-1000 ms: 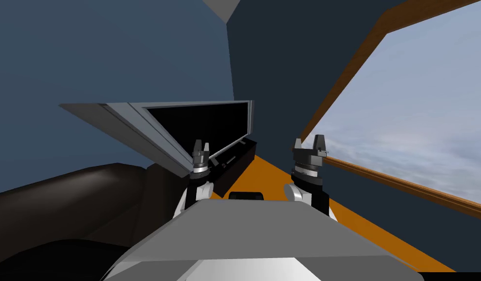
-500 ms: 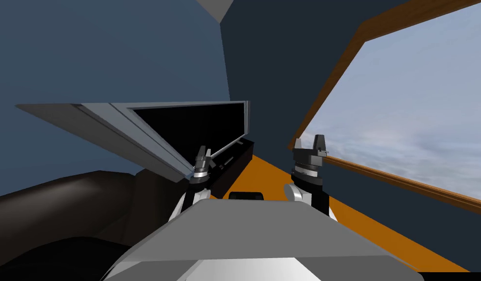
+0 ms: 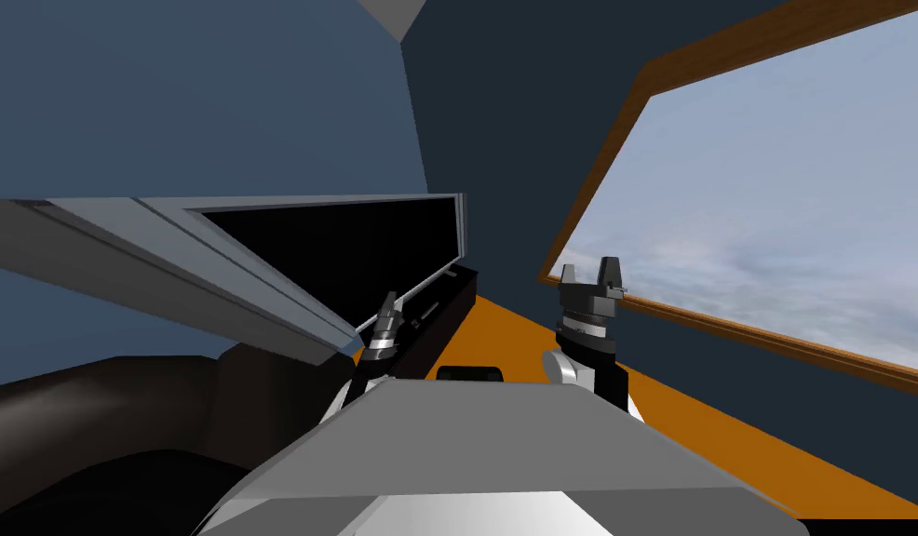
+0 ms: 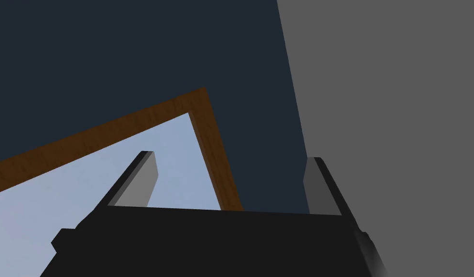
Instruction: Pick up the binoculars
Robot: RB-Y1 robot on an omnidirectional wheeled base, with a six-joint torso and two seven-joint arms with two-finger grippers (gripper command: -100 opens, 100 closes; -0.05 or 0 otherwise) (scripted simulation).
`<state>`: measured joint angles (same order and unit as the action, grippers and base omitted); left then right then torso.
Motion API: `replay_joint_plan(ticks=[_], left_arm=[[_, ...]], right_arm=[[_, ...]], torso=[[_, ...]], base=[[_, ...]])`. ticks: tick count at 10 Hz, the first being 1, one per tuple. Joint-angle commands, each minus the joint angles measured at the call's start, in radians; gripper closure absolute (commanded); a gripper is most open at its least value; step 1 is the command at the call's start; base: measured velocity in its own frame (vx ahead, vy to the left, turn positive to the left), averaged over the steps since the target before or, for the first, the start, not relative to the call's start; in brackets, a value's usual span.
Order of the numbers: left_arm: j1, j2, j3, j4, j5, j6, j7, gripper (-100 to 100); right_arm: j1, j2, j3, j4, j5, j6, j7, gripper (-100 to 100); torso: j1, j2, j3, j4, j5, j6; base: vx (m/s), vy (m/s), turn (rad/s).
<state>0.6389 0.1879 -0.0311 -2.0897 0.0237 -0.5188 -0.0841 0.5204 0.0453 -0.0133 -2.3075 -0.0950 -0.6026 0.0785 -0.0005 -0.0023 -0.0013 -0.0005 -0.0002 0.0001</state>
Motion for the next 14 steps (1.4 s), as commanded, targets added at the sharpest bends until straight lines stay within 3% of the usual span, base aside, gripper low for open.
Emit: replay_joint_plan(ticks=[1, 7, 9, 14], left_arm=[[0.044, 0.025, 0.001, 0.039, 0.018, 0.018, 0.006, -100], [0.169, 0.081, 0.004, 0.183, 0.066, 0.097, 0.017, -100], [0.169, 0.081, 0.004, 0.191, 0.066, 0.097, 0.017, -100], [0.257, 0.110, 0.009, 0.333, 0.095, 0.191, 0.025, -100]], right_arm=[[0.000, 0.000, 0.000, 0.000, 0.000, 0.000, 0.000, 0], [0.000, 0.000, 0.000, 0.000, 0.000, 0.000, 0.000, 0], [0.000, 0.000, 0.000, 0.000, 0.000, 0.000, 0.000, 0], [0.000, 0.000, 0.000, 0.000, 0.000, 0.000, 0.000, 0]], torso=[[0.000, 0.000, 0.000, 0.000, 0.000, 0.000], [0.000, 0.000, 0.000, 0.000, 0.000, 0.000], [0.000, -0.002, -0.001, 0.000, 0.000, 0.000], [0.000, -0.002, -0.001, 0.000, 0.000, 0.000]], base=[[0.049, -0.017, -0.202], [0.054, -0.011, -0.217], [0.052, -0.005, -0.043], [0.074, -0.007, -0.241]])
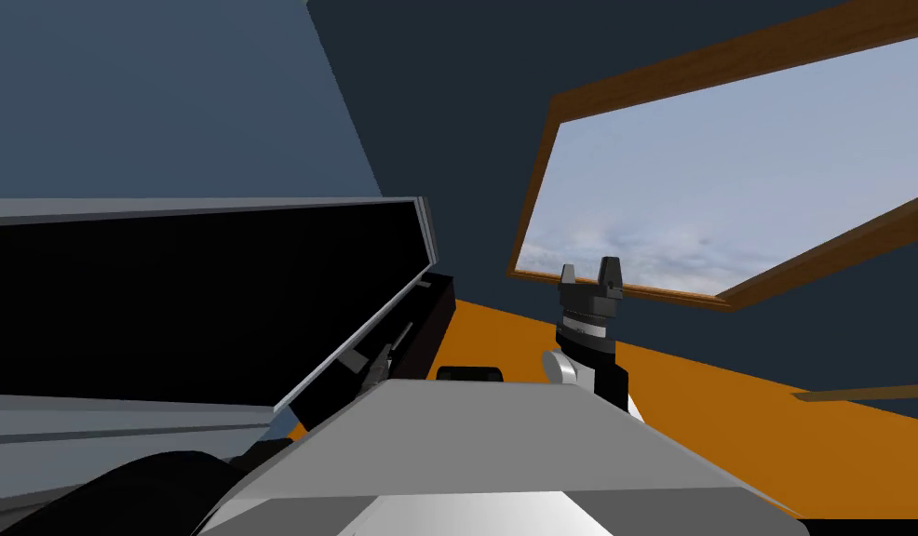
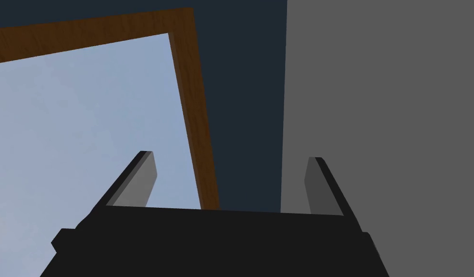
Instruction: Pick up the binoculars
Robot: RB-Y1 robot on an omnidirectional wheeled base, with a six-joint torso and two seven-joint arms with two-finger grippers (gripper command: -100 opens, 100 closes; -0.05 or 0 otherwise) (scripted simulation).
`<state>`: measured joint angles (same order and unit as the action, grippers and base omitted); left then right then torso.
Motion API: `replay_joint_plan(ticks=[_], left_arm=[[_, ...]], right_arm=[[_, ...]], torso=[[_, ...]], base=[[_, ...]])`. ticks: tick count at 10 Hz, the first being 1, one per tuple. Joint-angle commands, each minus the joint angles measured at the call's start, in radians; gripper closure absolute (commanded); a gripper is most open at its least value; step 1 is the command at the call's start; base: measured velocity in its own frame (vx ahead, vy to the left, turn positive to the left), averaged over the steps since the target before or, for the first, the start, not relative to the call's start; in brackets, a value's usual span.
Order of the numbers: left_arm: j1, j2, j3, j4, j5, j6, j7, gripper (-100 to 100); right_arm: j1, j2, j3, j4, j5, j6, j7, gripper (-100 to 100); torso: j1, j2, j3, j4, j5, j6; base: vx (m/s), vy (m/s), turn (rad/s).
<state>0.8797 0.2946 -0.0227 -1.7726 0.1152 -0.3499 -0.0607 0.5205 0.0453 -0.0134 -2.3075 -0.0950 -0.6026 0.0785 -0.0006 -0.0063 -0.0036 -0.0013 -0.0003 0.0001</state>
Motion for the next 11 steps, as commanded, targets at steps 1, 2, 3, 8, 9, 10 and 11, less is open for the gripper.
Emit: replay_joint_plan(ticks=[1, 2, 3, 8, 9, 10, 11], left_arm=[[0.036, 0.010, 0.002, 0.050, 0.010, 0.050, 0.004, -100], [0.036, 0.010, 0.002, 0.052, 0.010, 0.050, 0.004, -100], [0.055, 0.015, 0.004, 0.090, 0.015, 0.079, 0.006, -100], [0.088, 0.027, 0.007, 0.165, 0.022, 0.141, 0.009, -100], [0.102, 0.033, 0.008, 0.196, 0.025, 0.174, 0.011, -100], [0.102, 0.033, 0.008, 0.203, 0.025, 0.174, 0.011, -100], [0.115, 0.039, 0.010, 0.239, 0.027, 0.208, 0.012, -100]], right_arm=[[0.000, 0.000, 0.000, 0.000, 0.000, 0.000, 0.000, 0], [0.000, 0.000, 0.000, 0.000, 0.000, 0.000, 0.000, 0], [0.000, 0.000, 0.000, 0.000, 0.000, 0.000, 0.000, 0], [0.000, 0.000, 0.000, 0.000, 0.000, 0.000, 0.000, 0], [0.000, 0.000, 0.000, 0.000, 0.000, 0.000, 0.000, 0], [0.000, 0.000, 0.000, 0.000, 0.000, 0.000, 0.000, 0], [0.000, 0.000, 0.000, 0.000, 0.000, 0.000, 0.000, 0]], torso=[[0.000, 0.000, 0.000, 0.000, 0.000, 0.000], [0.001, -0.002, -0.001, 0.000, 0.000, 0.000], [0.001, 0.000, 0.000, 0.000, 0.000, -0.001], [-0.001, 0.003, 0.002, 0.001, 0.000, 0.000], [0.000, 0.003, 0.001, 0.000, 0.000, -0.001], [0.000, 0.002, 0.001, 0.000, 0.000, 0.000], [0.001, 0.002, 0.001, 0.000, 0.000, -0.001]], base=[[0.146, 0.014, -0.314], [0.086, 0.025, -0.079], [0.069, 0.007, -0.222], [0.067, 0.014, -0.157], [0.076, 0.015, -0.222], [0.072, 0.028, -0.108], [0.086, 0.039, -0.241]])
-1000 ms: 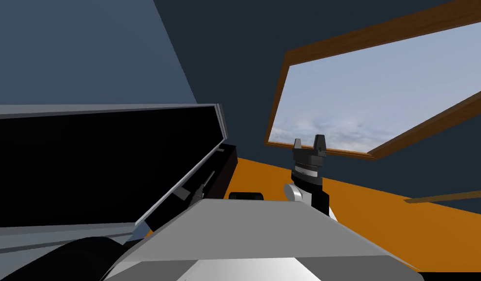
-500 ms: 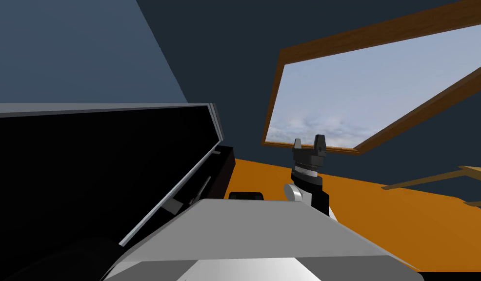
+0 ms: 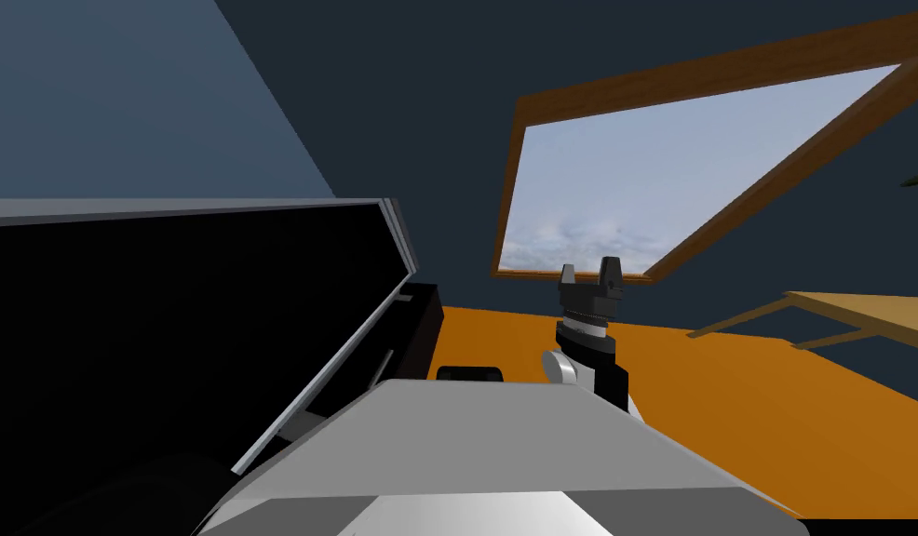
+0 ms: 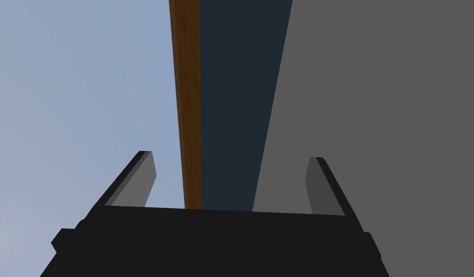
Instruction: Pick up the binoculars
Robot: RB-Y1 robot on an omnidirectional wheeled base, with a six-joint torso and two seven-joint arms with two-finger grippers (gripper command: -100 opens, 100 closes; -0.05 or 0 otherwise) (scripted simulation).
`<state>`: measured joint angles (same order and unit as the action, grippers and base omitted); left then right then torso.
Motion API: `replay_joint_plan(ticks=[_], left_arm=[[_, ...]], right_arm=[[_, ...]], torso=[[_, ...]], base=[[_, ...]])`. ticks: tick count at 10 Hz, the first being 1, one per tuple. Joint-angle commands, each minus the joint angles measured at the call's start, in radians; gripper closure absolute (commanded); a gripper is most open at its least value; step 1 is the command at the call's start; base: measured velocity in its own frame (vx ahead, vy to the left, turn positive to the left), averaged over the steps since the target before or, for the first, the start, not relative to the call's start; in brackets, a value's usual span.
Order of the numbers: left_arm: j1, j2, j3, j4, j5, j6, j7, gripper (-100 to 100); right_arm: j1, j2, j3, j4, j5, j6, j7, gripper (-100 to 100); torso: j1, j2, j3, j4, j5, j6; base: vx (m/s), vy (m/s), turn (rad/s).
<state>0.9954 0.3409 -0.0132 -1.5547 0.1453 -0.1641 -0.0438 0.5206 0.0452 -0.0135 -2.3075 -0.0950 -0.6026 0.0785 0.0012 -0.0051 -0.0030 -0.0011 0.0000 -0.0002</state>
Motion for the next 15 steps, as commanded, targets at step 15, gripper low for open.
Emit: replay_joint_plan(ticks=[15], left_arm=[[0.055, 0.022, 0.008, 0.324, -0.005, 0.315, 0.006, -100]], right_arm=[[0.000, 0.000, 0.000, 0.000, 0.000, 0.000, 0.000, 0]], torso=[[0.000, -0.001, -0.001, 0.000, 0.000, -0.001]], base=[[0.086, 0.043, -0.173]])
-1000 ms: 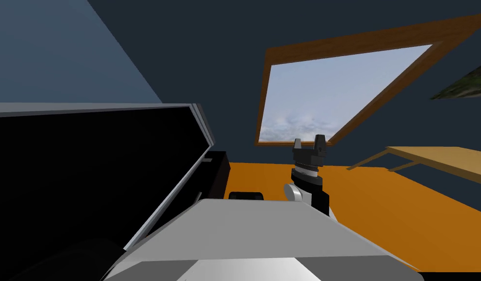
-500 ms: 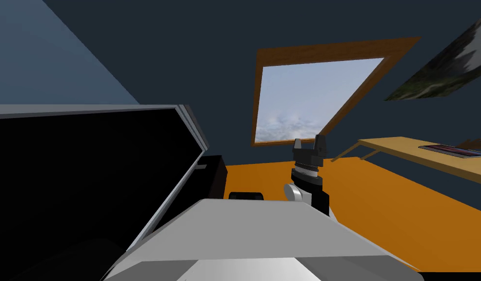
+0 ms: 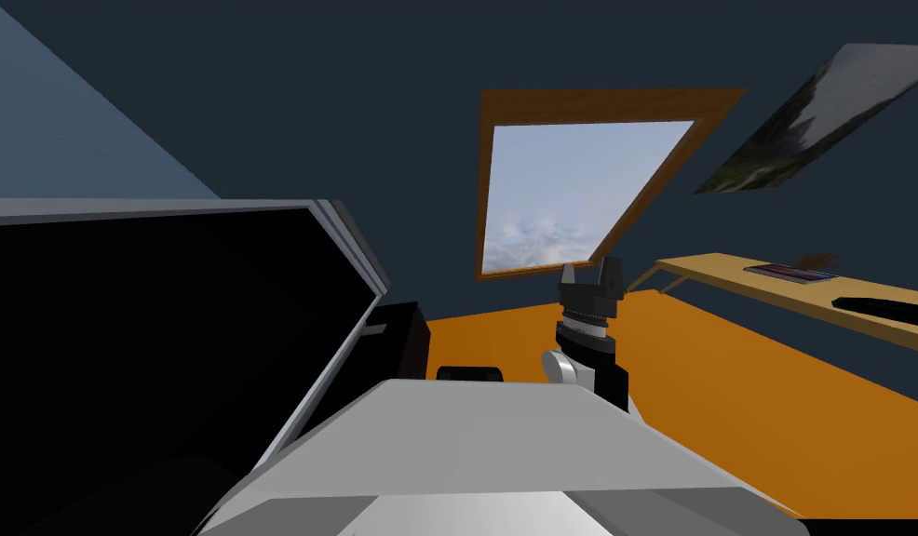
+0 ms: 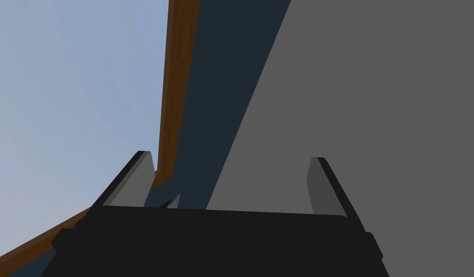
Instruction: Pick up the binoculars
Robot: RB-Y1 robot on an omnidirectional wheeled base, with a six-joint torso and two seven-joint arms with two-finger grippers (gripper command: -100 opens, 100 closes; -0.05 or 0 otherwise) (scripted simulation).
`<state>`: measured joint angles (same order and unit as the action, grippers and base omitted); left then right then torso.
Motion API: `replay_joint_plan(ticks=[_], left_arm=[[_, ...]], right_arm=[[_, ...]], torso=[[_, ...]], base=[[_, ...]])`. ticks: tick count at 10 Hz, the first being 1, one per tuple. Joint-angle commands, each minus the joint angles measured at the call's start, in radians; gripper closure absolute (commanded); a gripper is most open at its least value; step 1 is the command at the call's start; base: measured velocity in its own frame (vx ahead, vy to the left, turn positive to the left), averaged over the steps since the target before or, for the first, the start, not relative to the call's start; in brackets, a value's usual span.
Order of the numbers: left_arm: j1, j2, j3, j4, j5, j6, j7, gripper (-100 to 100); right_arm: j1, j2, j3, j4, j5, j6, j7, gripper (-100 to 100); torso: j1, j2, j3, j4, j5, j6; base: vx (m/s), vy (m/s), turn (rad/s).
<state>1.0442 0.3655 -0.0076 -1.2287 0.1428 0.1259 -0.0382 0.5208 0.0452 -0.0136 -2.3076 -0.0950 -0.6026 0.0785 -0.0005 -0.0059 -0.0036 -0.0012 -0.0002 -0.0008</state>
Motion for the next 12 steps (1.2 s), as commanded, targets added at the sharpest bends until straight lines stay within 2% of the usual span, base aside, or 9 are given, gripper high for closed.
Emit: replay_joint_plan(ticks=[1, 6, 7, 8, 9, 12], left_arm=[[0.006, -0.003, 0.000, 0.022, -0.004, 0.050, 0.001, -100], [-0.019, -0.032, -0.026, 0.096, -0.008, 0.131, 0.000, -100], [-0.019, -0.022, -0.023, 0.102, -0.004, 0.113, 0.001, -100], [-0.020, -0.024, -0.024, 0.104, -0.005, 0.116, 0.001, 0], [-0.043, -0.029, -0.022, 0.132, -0.010, 0.111, 0.001, -100], [-0.101, -0.043, -0.018, 0.201, -0.021, 0.097, 0.000, -100]], right_arm=[[0.000, 0.000, 0.000, 0.000, 0.000, 0.000, 0.000, 0], [0.000, 0.000, 0.000, 0.000, 0.000, 0.000, 0.000, 0], [0.000, 0.000, 0.000, 0.000, 0.000, 0.000, 0.000, 0], [0.000, 0.000, 0.000, 0.000, 0.000, 0.000, 0.000, 0], [0.000, 0.000, 0.000, 0.000, 0.000, 0.000, 0.000, 0], [0.000, 0.000, 0.000, 0.000, 0.000, 0.000, 0.000, 0]], torso=[[0.000, 0.000, 0.000, 0.000, 0.000, 0.000], [0.000, 0.003, 0.001, 0.001, 0.000, 0.000], [-0.002, 0.003, 0.002, 0.001, 0.000, 0.000], [-0.003, 0.004, 0.002, 0.001, -0.001, -0.001], [-0.003, 0.004, 0.003, 0.001, -0.001, -0.001], [-0.002, 0.006, 0.004, 0.002, 0.001, 0.000]], base=[[0.079, 0.038, -0.189], [0.050, 0.051, -0.127], [0.010, 0.010, -0.011], [0.000, 0.000, 0.000], [-0.011, 0.012, 0.001], [-0.015, 0.006, -0.005]])
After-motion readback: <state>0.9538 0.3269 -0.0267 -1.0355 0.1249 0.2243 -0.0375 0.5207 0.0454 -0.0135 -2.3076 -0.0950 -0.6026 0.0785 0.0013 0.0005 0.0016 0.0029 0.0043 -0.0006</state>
